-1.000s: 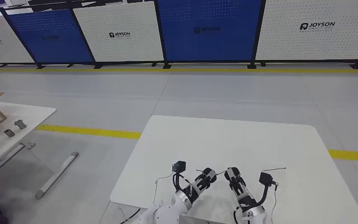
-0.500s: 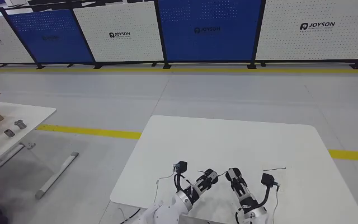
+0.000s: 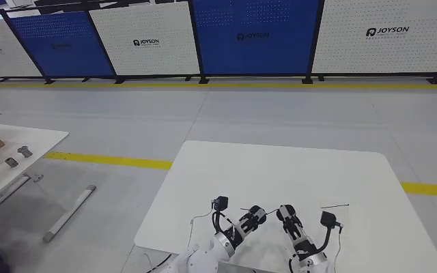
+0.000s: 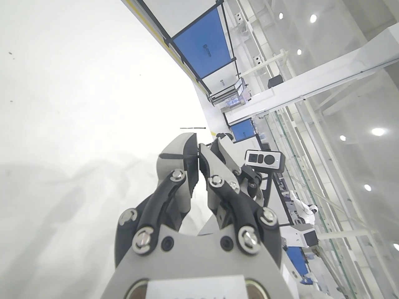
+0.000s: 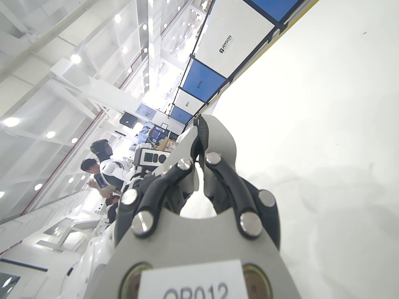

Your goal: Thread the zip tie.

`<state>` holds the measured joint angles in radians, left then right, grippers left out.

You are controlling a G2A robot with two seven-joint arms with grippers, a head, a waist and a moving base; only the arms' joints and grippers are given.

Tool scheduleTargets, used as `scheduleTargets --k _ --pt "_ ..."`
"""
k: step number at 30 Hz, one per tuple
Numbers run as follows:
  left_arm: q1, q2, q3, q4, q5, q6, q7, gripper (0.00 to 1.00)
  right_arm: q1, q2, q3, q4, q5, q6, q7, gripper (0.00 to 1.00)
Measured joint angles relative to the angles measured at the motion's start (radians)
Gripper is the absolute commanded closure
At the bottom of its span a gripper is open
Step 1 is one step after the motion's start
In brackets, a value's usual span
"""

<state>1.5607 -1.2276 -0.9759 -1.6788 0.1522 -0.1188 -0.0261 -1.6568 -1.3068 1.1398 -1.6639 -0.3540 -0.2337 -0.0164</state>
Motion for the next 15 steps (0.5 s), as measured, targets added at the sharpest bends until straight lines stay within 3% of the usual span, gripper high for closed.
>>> scheduleTargets --k 6,9,15 --pt "-0.002 0.0 -0.006 0.009 -0.01 -0.003 0.006 0.34 -0.005 -0.002 -0.001 0.0 -0.015 0.024 -0.027 1.0" --pt "0.002 0.0 -0.012 0.008 -0.012 -0.011 0.016 0.5 -0.004 -0.003 -0.001 0.002 -0.015 0.028 -0.029 1.0" --pt "0.011 0.002 -0.023 -0.001 -0.012 -0.023 0.025 0.56 -0.005 -0.004 0.0 0.002 -0.018 0.03 -0.035 1.0"
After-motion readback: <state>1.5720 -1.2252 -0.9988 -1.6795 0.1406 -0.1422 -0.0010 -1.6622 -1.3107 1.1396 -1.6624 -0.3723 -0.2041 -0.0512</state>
